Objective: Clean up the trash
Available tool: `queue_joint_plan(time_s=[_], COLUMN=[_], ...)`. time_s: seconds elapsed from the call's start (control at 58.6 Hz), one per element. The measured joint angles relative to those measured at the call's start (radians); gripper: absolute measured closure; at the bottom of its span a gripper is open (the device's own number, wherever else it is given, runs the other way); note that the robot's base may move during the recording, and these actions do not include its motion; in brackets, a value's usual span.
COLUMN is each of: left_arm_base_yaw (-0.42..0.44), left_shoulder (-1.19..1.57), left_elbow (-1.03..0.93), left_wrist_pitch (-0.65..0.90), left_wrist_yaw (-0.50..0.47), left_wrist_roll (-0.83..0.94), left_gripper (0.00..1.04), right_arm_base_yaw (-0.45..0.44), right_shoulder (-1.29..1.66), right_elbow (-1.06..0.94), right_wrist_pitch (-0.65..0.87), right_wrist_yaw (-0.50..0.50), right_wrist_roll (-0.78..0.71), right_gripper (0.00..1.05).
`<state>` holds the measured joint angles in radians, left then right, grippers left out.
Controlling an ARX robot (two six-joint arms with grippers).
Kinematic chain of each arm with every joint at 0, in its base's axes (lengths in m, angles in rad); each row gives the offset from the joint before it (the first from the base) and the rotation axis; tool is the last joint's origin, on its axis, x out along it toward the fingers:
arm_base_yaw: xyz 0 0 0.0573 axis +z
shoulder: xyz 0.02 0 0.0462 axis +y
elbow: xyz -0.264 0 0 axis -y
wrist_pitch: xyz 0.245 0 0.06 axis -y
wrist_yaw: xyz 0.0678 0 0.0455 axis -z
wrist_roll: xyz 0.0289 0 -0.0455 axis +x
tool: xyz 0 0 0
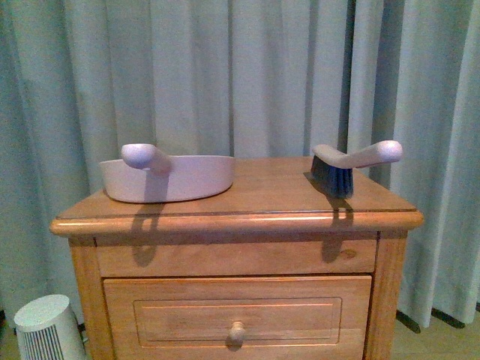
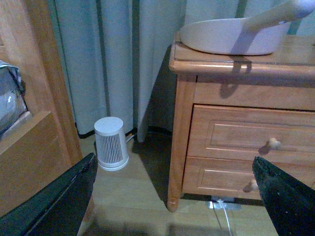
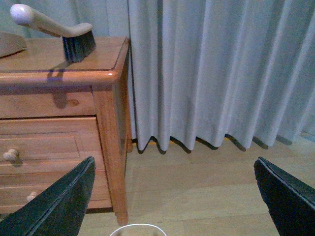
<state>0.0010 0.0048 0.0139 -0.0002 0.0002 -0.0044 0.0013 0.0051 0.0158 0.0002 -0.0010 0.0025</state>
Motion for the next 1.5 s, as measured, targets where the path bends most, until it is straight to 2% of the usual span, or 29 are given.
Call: queue_joint_plan(time_s=[0.819,0.853,0.87,0.904,0.99,1.126,1.297,1.501], left_arm_base_yaw=[0.000,0.011,0.035,0.060,0.036,-0.054,-0.210,-0.332], left_shoulder=[0.000,0.011,0.042,0.139,0.361,0.678,1.013,1.323], left_elbow=[0.000,0.005,0.026,0.060,0.165,0.444,0.844,1.207], left_wrist_pitch=[0.000,-0.019,-0.071,-0.088,-0.045,-0.083,-0.291,-0.444], left_wrist_yaw=[0.000,0.041,0.128,0.238,0.265,0.151,0.075,-0.103], left_wrist_roll=[0.000,-0.027,-0.078,-0.173,-0.258,-0.261,-0.255,-0.256], left_gripper=[0.08,0.08,0.08,0.08,0.08,0.08,0.08,0.08], right_arm_base_yaw=[0.000,0.000,0.000,0.000,0.000,0.000,0.000,0.000], right_shoulder=[0.000,0.000,0.000,0.000,0.000,0.000,0.000,0.000], right_elbow=[0.000,0.000,0.000,0.000,0.000,0.000,0.000,0.000], right_wrist_pitch=[0.000,0.000,0.000,0.000,0.000,0.000,0.000,0.000], right_wrist_yaw=[0.000,0.000,0.001,-0.001,0.000,0.000,0.000,0.000], right_wrist_roll=[0.000,0.000,0.000,0.000,0.000,0.000,0.000,0.000], right_gripper=[0.07,0.07,0.07,0.07,0.07,0.07,0.07,0.07])
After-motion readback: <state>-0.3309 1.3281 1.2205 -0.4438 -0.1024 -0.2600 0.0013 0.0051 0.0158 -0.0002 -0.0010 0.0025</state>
